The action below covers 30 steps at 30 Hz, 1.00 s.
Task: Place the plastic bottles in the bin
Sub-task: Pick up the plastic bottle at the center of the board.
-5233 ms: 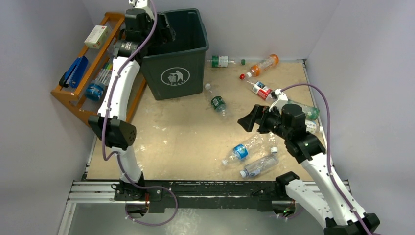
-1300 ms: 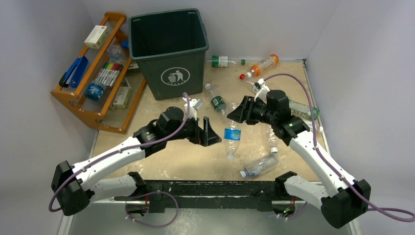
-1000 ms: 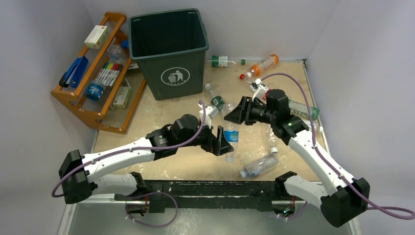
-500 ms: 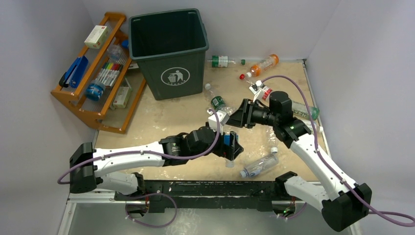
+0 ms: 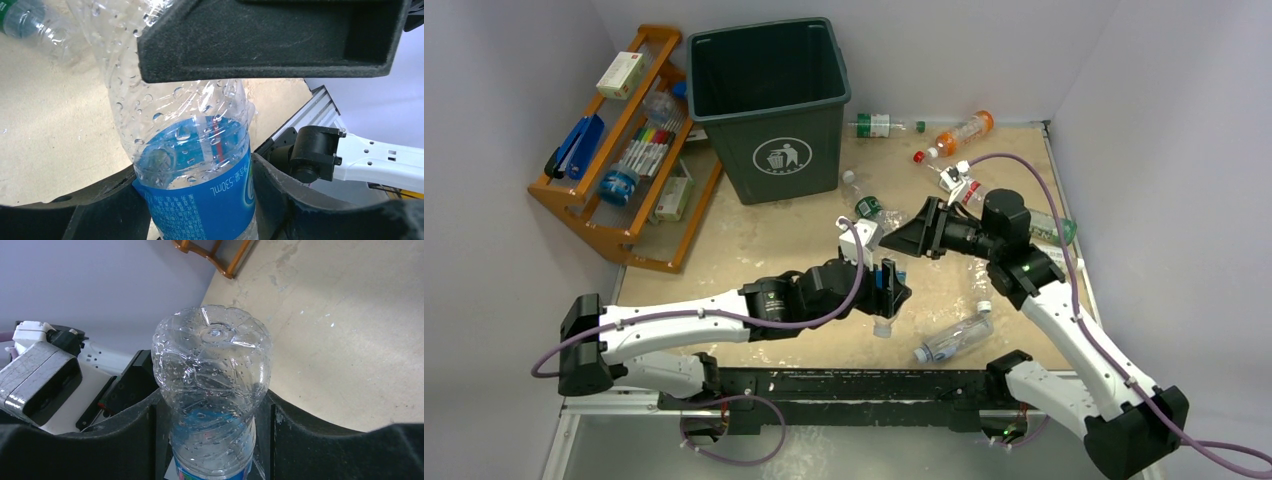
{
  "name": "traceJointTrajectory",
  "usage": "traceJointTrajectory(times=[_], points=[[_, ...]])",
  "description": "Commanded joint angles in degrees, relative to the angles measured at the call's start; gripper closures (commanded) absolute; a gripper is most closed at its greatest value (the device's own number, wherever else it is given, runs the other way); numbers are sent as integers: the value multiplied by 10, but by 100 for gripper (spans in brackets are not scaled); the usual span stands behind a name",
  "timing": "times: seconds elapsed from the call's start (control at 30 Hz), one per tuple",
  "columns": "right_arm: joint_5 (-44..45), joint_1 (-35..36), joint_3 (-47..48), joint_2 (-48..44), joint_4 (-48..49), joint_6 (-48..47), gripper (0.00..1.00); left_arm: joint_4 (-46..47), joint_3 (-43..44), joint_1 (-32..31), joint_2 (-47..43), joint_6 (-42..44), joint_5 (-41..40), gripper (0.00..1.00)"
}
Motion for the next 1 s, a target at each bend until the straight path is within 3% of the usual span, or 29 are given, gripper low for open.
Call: traceJointTrajectory(times=[0.0, 0.27, 0.53, 0.73, 0.97], points=[[9, 4, 4, -11, 5, 10, 36, 3, 31, -1, -36, 20, -19, 42], [35, 4, 30, -40, -59, 10, 1, -37, 49, -1, -55, 25, -16, 43], [98, 4, 53, -121, -144, 10, 0, -134, 133, 0, -35, 54, -54, 42], [132, 4, 67, -164, -216, -1, 0, -157, 207, 17, -10, 85, -49, 41], [164, 4, 56, -191, -275, -11, 0, -179, 277, 113, 27, 115, 26, 41]])
